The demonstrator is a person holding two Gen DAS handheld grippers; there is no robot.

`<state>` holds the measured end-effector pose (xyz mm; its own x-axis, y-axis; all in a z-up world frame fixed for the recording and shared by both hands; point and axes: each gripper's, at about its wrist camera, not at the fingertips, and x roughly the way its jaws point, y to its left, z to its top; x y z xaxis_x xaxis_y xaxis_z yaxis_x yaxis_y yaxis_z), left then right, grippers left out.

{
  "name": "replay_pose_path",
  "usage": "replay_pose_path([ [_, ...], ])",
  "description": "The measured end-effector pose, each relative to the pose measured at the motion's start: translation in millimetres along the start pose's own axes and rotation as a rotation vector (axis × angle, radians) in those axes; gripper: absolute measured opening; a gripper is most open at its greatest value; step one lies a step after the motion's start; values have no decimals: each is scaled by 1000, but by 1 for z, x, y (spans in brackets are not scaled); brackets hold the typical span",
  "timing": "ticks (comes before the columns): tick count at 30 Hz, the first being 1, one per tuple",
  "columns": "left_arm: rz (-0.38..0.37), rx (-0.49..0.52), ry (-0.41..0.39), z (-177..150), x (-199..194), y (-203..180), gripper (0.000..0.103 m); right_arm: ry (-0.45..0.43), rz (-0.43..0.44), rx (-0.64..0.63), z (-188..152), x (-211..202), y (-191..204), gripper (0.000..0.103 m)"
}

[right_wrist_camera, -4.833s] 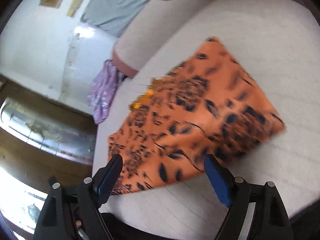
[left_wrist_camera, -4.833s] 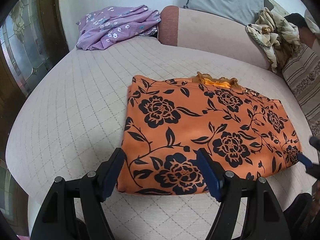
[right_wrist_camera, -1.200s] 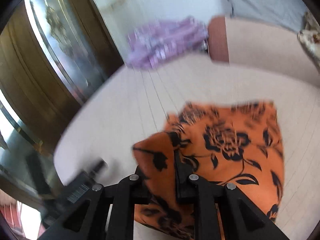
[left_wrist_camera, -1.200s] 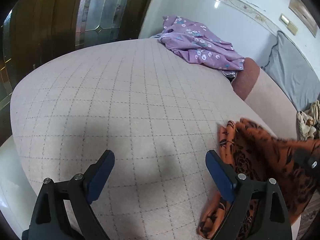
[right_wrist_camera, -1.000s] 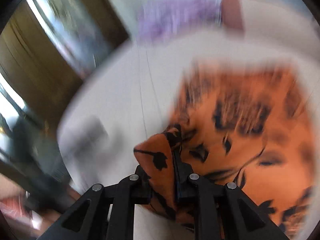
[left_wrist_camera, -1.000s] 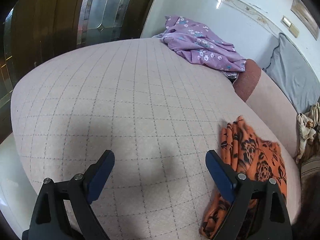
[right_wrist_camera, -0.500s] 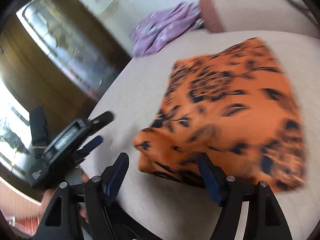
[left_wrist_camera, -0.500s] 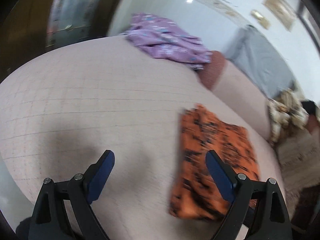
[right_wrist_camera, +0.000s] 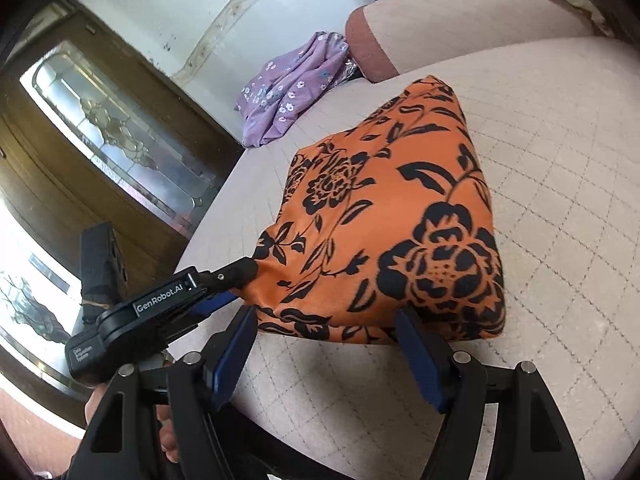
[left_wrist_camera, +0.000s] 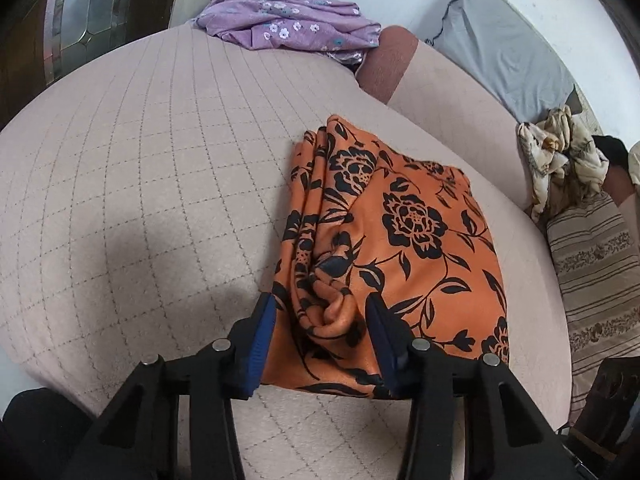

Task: Fold small clothes

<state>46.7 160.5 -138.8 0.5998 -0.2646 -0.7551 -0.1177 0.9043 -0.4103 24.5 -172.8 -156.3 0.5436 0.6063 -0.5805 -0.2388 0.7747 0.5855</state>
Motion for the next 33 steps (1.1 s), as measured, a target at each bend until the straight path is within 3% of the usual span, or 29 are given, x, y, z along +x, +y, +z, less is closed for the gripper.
replay_pose_path([
  [3,44,-23,56,2,18,3,47,-3,17,26,0,-1,-8,75],
  [5,46,-22,48,3,16,3,9,-5,31,33,1,-3,-11,75],
  [6,33,-22,26,5,6,1,10,-10,36,34,1,-4,-13,75],
  [9,47,86,-175,3,-40,-22,10,-23,43,45,3,-8,-18,75],
  [10,54,90,-186,1,-43,-23,10,-29,47,53,3,-9,-19,75],
  [12,107,69,-90,-8,-16,-9,11,-43,55,59,5,-12,-21,75],
  [14,123,-6,-5,-19,14,17,12,-47,59,69,6,-12,-21,75],
  [16,116,19,-43,-22,10,17,13,-50,64,68,8,-16,-20,75],
  [24,125,73,-19,-15,9,11,16,-94,79,28,34,-29,-9,80],
  [26,147,76,-7,-12,9,7,26,-75,119,47,42,-21,-12,89],
  [27,202,81,-4,-9,4,4,41,-42,139,73,42,-11,-16,96],
  [28,236,87,-15,-7,2,3,46,34,139,119,40,8,-27,96],
  [30,301,127,-107,0,-20,-9,46,121,118,183,31,31,-45,96],
  [32,308,191,-206,10,-40,-28,50,75,143,161,28,24,-42,96],
  [33,286,213,-235,16,-44,-38,57,82,144,161,28,24,-41,96],
])
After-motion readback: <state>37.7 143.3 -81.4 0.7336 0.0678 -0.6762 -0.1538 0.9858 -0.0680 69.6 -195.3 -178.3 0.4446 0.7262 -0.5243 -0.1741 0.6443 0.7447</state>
